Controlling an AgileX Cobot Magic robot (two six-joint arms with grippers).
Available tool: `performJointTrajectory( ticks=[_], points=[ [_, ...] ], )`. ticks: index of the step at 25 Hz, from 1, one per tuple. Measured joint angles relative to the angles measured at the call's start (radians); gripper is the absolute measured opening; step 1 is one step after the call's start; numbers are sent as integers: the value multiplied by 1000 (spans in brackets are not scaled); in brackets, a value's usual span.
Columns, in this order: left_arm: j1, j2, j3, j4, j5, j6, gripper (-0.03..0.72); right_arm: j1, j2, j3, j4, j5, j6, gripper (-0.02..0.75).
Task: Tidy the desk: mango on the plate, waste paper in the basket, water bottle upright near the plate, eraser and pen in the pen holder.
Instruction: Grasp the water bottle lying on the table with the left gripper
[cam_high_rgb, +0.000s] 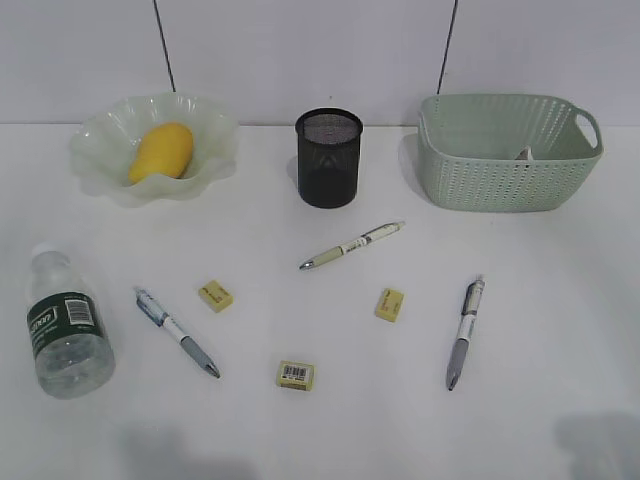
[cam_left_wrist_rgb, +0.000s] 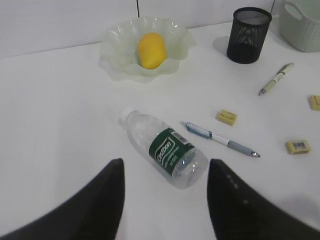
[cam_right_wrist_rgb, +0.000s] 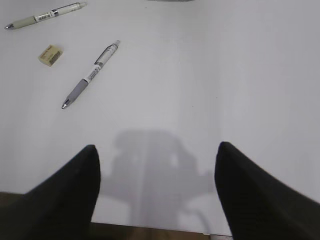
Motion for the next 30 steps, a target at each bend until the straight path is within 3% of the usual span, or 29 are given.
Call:
performJointTrajectory(
  ticks=[9,15,23,30],
  points=[
    [0,382,-36,-23,-110,-14,536,0,0,0,-2,-3,0,563],
    [0,675,-46,-102,-146,-95,549,0,0,0,-3,-3,-1,562],
    [2,1021,-185,-119,-133,-256,582,0,0,0,-4,-4,-1,562],
    [96,1240,-247,-99,-97,-395,585,0,-21,1,-4,-5,-1,562]
  ],
)
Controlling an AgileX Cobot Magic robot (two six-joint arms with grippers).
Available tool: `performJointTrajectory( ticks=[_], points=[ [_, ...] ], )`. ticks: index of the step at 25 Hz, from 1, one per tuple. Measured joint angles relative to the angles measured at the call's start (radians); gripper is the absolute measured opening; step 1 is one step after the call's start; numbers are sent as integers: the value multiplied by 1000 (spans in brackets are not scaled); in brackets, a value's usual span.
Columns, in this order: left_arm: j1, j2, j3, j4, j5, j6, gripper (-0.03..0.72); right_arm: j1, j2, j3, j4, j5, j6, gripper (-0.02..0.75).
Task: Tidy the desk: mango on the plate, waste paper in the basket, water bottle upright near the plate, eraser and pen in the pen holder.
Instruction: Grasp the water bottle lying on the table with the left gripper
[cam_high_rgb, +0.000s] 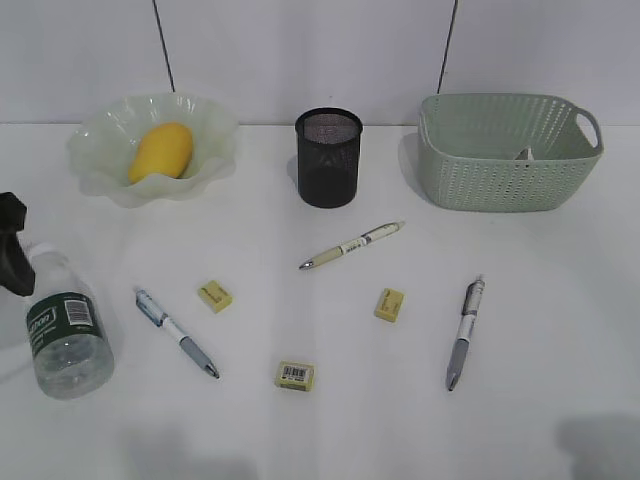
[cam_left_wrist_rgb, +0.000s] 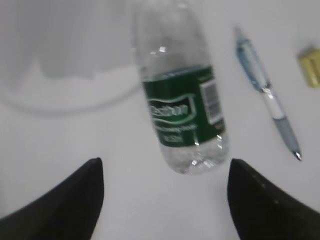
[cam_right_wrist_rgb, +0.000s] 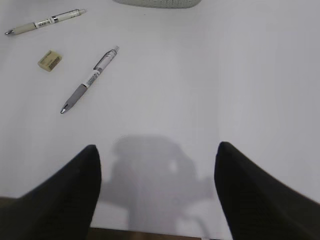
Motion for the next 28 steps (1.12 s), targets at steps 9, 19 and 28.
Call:
performJointTrajectory(
  ticks=[9,19,28],
  points=[
    [58,84,-3,-27,-87,-21,629,0,-1,0,0,-1,0,562],
    [58,160,-10,-126,-165,-23,643,0,-1,0,-1,-1,0,562],
    [58,254,-67,-129,-173,-23,643,0,-1,0,-1,-1,1,562]
  ],
)
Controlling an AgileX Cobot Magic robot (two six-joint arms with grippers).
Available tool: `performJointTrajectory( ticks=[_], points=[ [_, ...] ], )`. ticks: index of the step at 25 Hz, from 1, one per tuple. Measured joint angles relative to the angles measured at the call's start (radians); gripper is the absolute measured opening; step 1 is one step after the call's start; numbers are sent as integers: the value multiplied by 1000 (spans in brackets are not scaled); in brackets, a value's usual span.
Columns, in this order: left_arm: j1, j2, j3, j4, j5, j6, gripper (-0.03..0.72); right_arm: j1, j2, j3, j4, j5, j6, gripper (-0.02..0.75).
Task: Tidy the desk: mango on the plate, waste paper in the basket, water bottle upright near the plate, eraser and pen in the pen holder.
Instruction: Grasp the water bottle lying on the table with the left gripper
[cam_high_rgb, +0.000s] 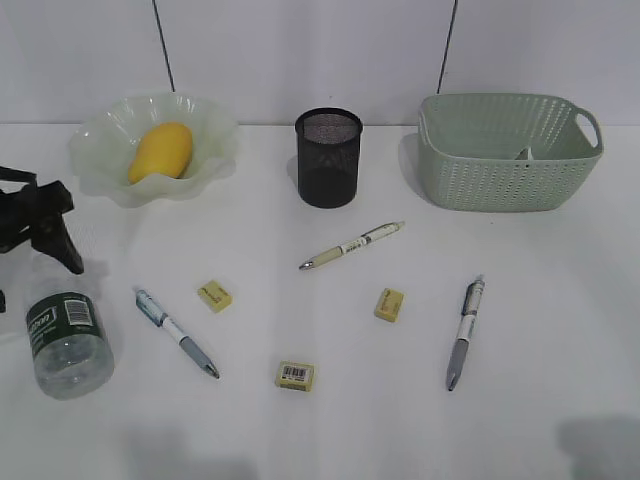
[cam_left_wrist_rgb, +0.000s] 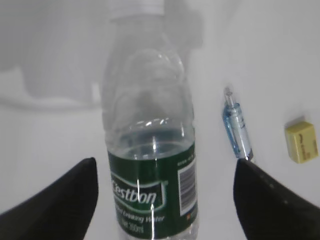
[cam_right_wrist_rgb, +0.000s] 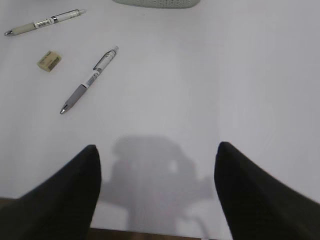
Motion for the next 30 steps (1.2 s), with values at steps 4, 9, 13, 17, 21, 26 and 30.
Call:
performJointTrajectory(
  ticks=[4,9,13,17,21,26,30],
  points=[
    [0,36,-3,0,-3,0,643,0,0,0,0,0,0,562],
    [0,81,-3,0,-16,-1,643,0,0,0,0,0,0,561],
    [0,105,-3,0,-52,-2,643,0,0,0,-1,0,0,561],
    [0,124,-3,0,-82,-2,643,0,0,0,-1,0,0,561],
    [0,162,-3,0,-92,-2,643,0,0,0,-1,0,0,561],
    [0,176,-3,2,-120,-2,636,0,0,0,-1,0,1,561],
    [0,185,-3,3,-133,-2,574,0,0,0,-1,0,1,561]
  ],
)
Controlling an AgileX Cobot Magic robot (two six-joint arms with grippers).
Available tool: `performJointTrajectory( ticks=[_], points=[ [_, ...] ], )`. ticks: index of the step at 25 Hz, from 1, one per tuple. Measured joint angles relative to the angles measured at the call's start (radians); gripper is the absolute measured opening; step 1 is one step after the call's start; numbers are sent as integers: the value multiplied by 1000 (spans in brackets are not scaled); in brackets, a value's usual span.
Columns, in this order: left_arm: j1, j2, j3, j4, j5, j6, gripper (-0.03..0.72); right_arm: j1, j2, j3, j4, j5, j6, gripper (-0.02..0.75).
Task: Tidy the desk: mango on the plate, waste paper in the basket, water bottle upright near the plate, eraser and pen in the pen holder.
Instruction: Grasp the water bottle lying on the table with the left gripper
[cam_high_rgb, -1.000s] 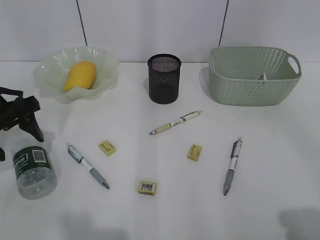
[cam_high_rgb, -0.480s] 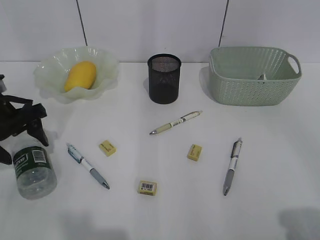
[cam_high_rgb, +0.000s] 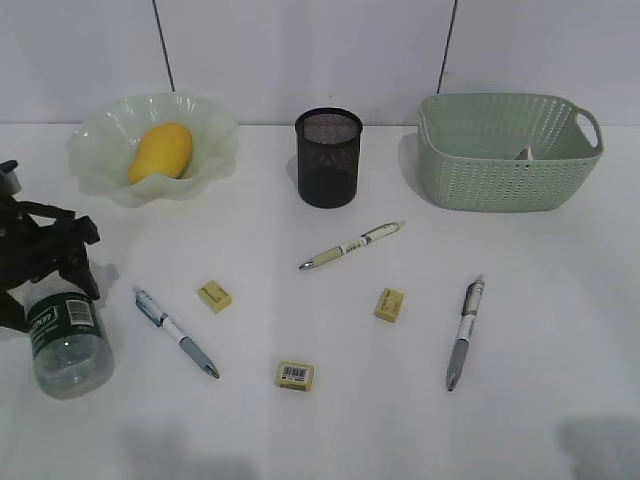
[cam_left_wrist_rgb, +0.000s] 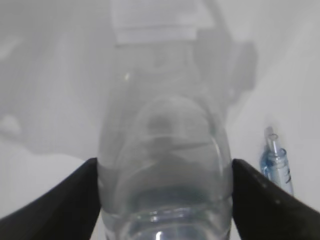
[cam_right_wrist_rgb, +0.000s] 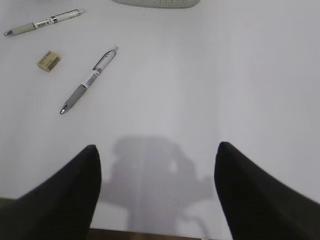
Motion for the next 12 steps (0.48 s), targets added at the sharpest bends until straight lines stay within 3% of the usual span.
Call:
performJointTrajectory(
  ticks=[6,12],
  points=[
    [0,10,-8,-3,2,0,513,0,0,0,-1,0,0,561],
    [0,10,-8,-3,1,0,512,0,0,0,-1,0,1,561]
  ],
)
